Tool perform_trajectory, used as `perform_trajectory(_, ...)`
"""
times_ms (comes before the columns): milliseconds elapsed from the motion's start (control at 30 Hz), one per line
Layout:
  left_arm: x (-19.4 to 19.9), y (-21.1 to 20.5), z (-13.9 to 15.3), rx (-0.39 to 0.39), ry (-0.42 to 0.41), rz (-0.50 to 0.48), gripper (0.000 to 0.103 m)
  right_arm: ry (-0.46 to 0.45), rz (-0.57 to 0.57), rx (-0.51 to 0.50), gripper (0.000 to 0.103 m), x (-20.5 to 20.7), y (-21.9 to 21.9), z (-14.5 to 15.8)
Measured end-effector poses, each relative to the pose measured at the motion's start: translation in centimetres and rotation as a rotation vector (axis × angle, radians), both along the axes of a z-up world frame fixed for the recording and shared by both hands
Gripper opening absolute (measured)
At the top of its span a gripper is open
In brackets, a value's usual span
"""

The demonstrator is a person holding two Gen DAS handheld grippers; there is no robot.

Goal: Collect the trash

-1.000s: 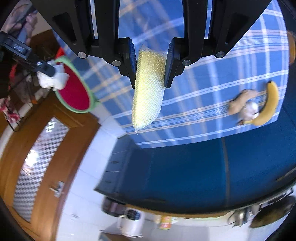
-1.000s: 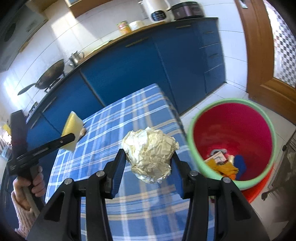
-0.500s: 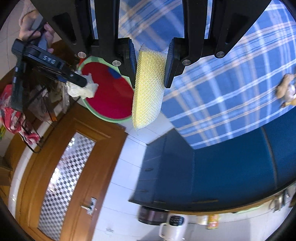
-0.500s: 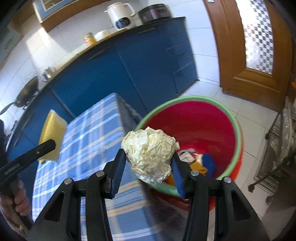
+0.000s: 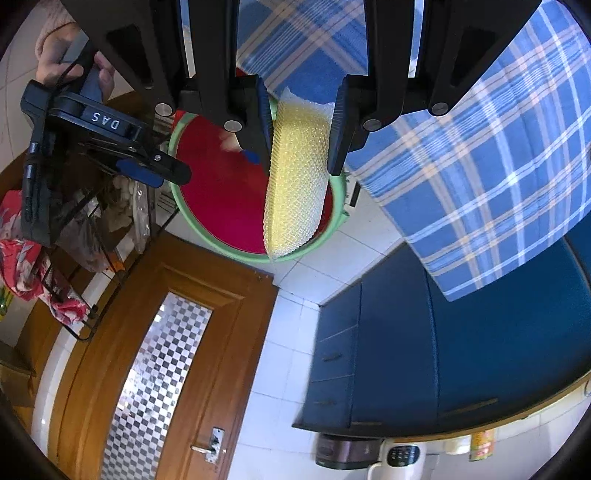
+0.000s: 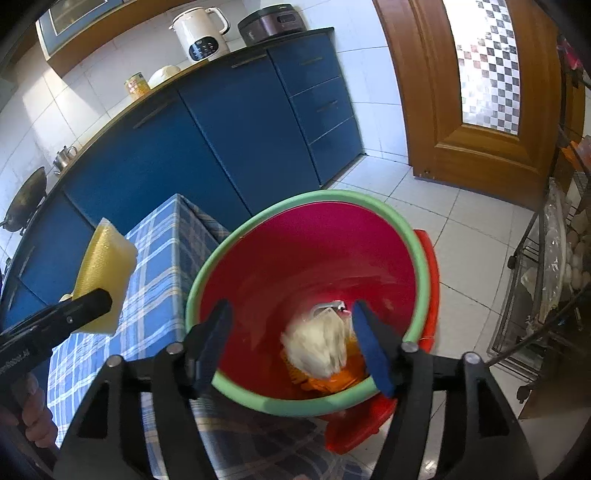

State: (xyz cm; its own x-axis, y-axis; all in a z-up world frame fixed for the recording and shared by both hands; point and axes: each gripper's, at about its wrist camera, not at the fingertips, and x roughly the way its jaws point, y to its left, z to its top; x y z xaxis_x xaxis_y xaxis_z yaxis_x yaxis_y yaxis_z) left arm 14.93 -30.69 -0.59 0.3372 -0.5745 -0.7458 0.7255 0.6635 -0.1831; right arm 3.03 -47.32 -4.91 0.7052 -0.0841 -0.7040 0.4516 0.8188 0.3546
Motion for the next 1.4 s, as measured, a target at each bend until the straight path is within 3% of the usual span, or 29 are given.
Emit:
perform_trajectory(267, 0.2, -3.0, -1.5, 0.027, 0.021, -0.033, 0.03, -0.052, -0.056, 0.025, 0.069, -2.5, -1.3, 0.7)
perform_trajectory(367, 0.4, -3.9, -2.0, 0.032, 0.032, -0.041, 0.035, -0.067, -0.076, 0.024, 0.069, -3.3, -1.6, 1.2)
perform_trajectory(500, 0.8, -4.2, -2.5, 0.041, 0.031, -0.023, 0.057, -0.078, -0.098, 0.016, 0.069, -4.1, -1.8, 1.8)
perform_trajectory(667, 0.7, -3.6, -2.3, 0.046, 0.023, -0.008, 0.058, -0.081, -0.097, 0.006, 0.069, -4.7, -1.4, 2.3)
perform_trajectory(900, -0.4, -1.1, -1.1, 0.038, 0.008, 0.021, 0.058, -0.09, -0.058, -0.022, 0.069, -5.2, 0.7, 3.5)
perform_trajectory(1267, -3.8, 6.4, 2.4, 0.019, -0.063, 0.16, 0.058, -0.144, 0.035, -0.063, 0.071, -6.3, 6.1, 6.2)
perform_trajectory(1400, -5.2, 9.2, 3.4, 0.014, -0.094, 0.226, 0.064, -0.152, 0.067, -0.088, 0.071, -7.0, 8.4, 6.9)
